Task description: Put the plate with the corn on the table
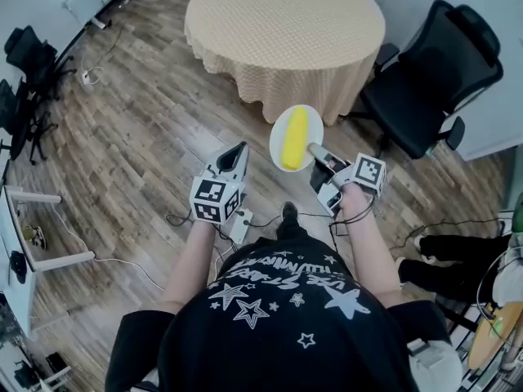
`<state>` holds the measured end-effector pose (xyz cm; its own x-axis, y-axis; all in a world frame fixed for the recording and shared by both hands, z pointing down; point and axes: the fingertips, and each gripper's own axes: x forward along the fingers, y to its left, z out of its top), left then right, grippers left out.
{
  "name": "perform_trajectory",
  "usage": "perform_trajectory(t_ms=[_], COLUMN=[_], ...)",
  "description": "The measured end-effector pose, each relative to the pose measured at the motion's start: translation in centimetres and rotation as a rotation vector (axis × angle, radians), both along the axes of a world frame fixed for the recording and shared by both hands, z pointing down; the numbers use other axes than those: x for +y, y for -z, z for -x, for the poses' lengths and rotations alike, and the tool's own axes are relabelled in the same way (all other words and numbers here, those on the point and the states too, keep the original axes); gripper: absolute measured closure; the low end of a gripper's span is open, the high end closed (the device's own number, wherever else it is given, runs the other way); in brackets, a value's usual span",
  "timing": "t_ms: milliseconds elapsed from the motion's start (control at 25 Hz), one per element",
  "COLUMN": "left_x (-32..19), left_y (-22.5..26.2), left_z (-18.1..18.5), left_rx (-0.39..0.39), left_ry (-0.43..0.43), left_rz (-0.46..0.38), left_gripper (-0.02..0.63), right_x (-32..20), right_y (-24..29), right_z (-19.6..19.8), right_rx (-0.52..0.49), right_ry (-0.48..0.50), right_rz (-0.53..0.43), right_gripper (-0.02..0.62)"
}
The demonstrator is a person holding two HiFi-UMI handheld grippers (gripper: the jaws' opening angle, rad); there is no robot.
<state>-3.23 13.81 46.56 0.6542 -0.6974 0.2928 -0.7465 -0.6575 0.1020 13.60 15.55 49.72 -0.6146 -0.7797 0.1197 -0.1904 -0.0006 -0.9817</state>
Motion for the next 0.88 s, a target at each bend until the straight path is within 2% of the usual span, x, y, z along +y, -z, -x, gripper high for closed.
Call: perform_trajectory(t_ms=[280, 440, 880], left_x=[-4.3, -6.4, -9.1], left_y=[0.2, 0.4, 0.8], left_z=[-2.8, -3.4, -2.4], left_rx=[-0.021, -0.02, -0.023], left_ry=[0.052, 0.094, 0.188], left_rz=[0.007, 0.003, -0.003], left_gripper=[0.598, 0.598, 0.598], right_x=[-5.5, -8.0, -11.9], right_y=[-0.4, -0.3, -1.1], right_z=[-3.8, -4.4, -5.0], right_rx=[-0.009, -0.014, -0.024], right_ry=[0.033, 0.073, 0.13], right_rz=[0.001, -0.01, 0.004], right_gripper=[0.555, 0.555, 0.555])
